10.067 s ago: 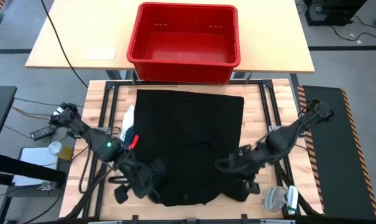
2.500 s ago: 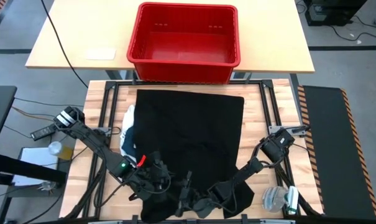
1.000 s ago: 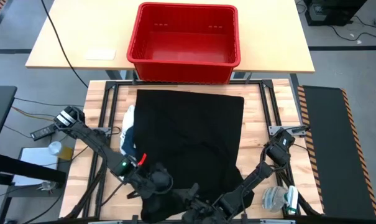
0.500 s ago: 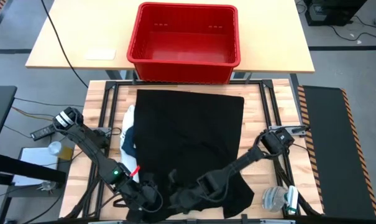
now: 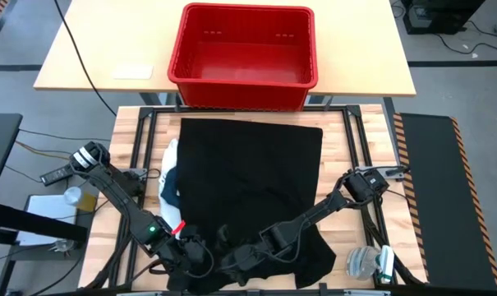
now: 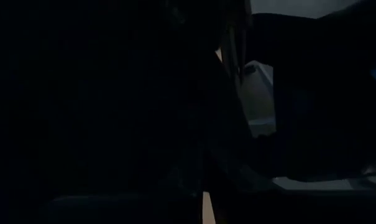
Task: Fold laundry
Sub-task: Fold the black shirt
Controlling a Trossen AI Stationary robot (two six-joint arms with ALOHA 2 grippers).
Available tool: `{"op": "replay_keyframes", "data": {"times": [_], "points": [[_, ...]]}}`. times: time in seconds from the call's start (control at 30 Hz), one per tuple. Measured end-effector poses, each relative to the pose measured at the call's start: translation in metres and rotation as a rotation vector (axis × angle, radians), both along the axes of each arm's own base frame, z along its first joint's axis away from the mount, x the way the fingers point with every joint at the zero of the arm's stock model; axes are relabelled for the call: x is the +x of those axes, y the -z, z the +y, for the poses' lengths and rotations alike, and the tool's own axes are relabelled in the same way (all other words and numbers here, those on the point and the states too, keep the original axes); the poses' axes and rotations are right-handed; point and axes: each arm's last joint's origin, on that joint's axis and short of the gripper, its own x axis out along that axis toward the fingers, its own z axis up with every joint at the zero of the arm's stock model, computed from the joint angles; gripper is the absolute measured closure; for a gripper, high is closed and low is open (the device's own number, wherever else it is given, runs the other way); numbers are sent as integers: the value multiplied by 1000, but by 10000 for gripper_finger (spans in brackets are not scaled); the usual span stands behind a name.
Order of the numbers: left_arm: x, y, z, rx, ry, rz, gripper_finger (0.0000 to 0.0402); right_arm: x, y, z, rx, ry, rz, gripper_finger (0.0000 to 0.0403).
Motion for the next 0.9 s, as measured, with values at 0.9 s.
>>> {"op": "replay_keyframes", "data": {"times": [0.9], "points": [[-5,-5,-9,102,-102,-199,389,12,17,-6,123,38,-8,192]]}}
